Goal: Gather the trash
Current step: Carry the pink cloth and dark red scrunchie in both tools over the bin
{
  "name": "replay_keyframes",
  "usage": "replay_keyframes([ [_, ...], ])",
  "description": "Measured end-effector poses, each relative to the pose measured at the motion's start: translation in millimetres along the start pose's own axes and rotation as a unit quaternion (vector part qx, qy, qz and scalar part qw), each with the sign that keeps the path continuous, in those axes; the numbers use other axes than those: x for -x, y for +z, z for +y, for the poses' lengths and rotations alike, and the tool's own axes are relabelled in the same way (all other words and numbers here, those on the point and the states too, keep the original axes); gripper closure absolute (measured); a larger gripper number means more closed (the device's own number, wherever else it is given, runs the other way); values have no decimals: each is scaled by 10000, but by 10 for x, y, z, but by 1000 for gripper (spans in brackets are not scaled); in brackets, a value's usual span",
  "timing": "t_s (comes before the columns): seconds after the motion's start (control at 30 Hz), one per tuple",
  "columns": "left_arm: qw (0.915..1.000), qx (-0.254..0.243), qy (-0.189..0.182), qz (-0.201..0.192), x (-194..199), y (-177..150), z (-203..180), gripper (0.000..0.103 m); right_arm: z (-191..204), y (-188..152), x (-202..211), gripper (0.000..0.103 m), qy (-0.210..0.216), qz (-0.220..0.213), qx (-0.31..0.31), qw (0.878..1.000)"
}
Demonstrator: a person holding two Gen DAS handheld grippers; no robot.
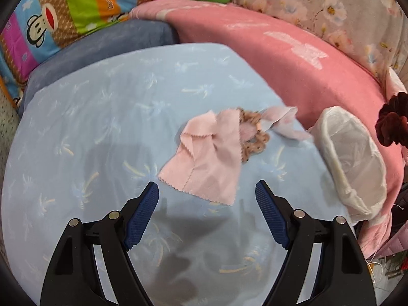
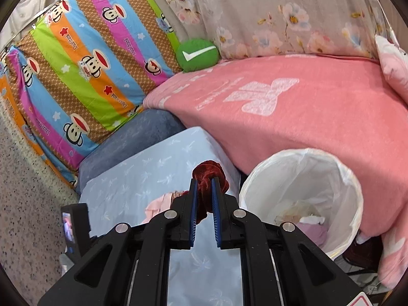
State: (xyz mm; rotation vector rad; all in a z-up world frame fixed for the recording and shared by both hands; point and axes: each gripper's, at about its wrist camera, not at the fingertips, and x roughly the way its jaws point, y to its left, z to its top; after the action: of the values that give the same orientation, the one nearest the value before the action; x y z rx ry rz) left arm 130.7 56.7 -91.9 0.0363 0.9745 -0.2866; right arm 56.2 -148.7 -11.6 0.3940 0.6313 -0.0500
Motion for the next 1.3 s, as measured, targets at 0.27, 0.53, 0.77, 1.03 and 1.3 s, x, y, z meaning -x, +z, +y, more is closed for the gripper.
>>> replay_keyframes([
  [0.27, 9997, 80, -99, 225, -356, 47, -58, 29, 120, -67, -257, 93, -9, 183, 82, 9998],
  [0.53, 9998, 106, 57, 162, -408, 74, -14, 67, 201, -92, -456, 93, 39, 351, 90, 9993],
  [0.77, 9993, 346, -37, 149, -356, 123, 186, 100, 268, -71, -545, 93, 131, 407, 140, 9990],
  [1.03, 9990, 151, -291, -310, 109, 316, -4, 101, 319, 32, -456, 93, 208, 243, 185, 9993],
  [1.3, 9947, -161, -719, -719, 533, 471, -424, 101, 155, 165, -165, 93, 135, -100, 80, 9998],
])
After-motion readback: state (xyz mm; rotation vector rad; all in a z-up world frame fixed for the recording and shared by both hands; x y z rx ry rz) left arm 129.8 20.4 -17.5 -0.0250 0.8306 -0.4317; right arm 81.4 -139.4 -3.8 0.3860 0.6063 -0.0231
